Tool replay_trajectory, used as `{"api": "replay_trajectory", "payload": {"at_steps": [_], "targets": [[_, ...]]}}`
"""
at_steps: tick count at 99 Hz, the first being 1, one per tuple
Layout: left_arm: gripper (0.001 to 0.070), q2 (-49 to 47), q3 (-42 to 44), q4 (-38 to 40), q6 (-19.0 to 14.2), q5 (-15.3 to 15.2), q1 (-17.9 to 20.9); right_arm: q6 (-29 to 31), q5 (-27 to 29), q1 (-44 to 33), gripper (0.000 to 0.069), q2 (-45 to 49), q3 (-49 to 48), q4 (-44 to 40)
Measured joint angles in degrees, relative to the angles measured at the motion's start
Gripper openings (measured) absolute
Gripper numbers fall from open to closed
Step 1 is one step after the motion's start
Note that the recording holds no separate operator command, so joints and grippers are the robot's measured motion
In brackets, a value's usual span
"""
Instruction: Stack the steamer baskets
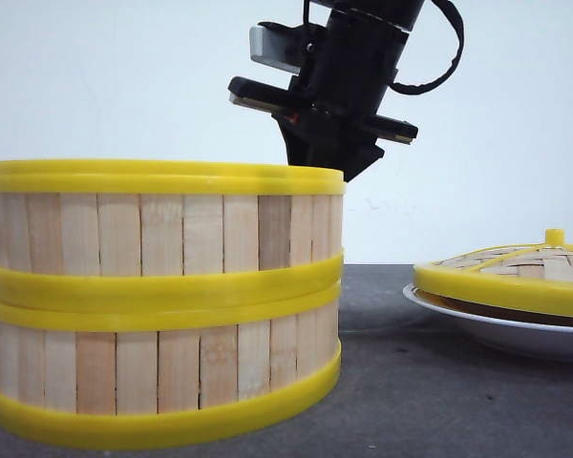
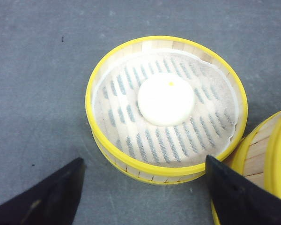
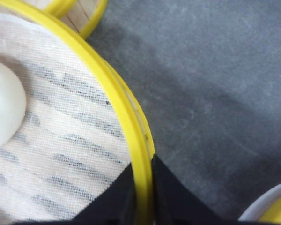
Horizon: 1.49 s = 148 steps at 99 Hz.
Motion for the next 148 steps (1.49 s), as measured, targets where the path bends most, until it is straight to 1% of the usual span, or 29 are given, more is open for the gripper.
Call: {"api": "replay_trajectory", "payload": {"at_steps": [54,56,57,58,60,65,69,74,80,93,104,115,122,134,148], "targets": [[0.05,0.0,0.0,-0.02,0.0,0.0,0.0,0.17,0.13,0.0,0.0025,0.48,0.0,0.28],[0.05,0.0,0.0,-0.02,0.0,0.02,0.0,0.22,0.13,0.0,0.0042,0.48,0.0,0.26],[0.05,0.0,0.0,-0.02,0.0,0.02,0.0,0.26,0.13,0.0,0.009,0.48,0.0,0.33],[0.05,0.0,0.0,-0.02,0.0,0.02,0.0,0.28,0.13,0.0,0.0099,0.48,0.0,0.35],[0.05,0.0,0.0,-0.02,0.0,0.02,0.0,0.37,0.13,0.0,0.0137,0.48,0.0,0.35],[0.05,0.0,0.0,-0.02,0.0,0.0,0.0,0.44,0.13,0.0,0.0258,0.48,0.0,0.31],[0.05,0.0,0.0,-0.02,0.0,0.0,0.0,0.5,0.15,0.0,0.0331,0.48,0.0,0.31],[0.05,0.0,0.0,-0.04,-0.02,0.02,0.0,0.57,0.13,0.0,0.0384,0.48,0.0,0.35],[0.05,0.0,0.0,0.0,-0.04,0.0,0.0,0.57,0.15,0.0,0.0411,0.48,0.0,0.46],[0.05,0.55,0.0,1.42,-0.68,0.04,0.52,0.61,1.51,0.0,0.0426,-0.61,0.04,-0.31],[0.05,3.56,0.0,3.61,-1.68,0.04,2.78,0.57,1.64,-0.02,0.0427,-4.57,0.57,-1.55],[0.05,8.55,0.13,5.95,-2.19,0.35,5.27,0.57,1.64,-0.66,0.0427,-10.86,1.42,-3.37],[0.05,12.31,0.5,7.32,-2.36,1.07,6.64,0.52,2.05,-1.29,0.0427,-15.21,1.66,-6.25],[0.05,19.52,2.29,9.7,-2.4,1.18,8.63,-0.02,4.68,-3.54,0.0427,-21.4,1.79,-13.05],[0.05,27.02,4.39,12.57,-2.78,1.18,9.53,-0.7,7.76,-6.84,0.0427,-26.34,1.73,-19.8]]}}
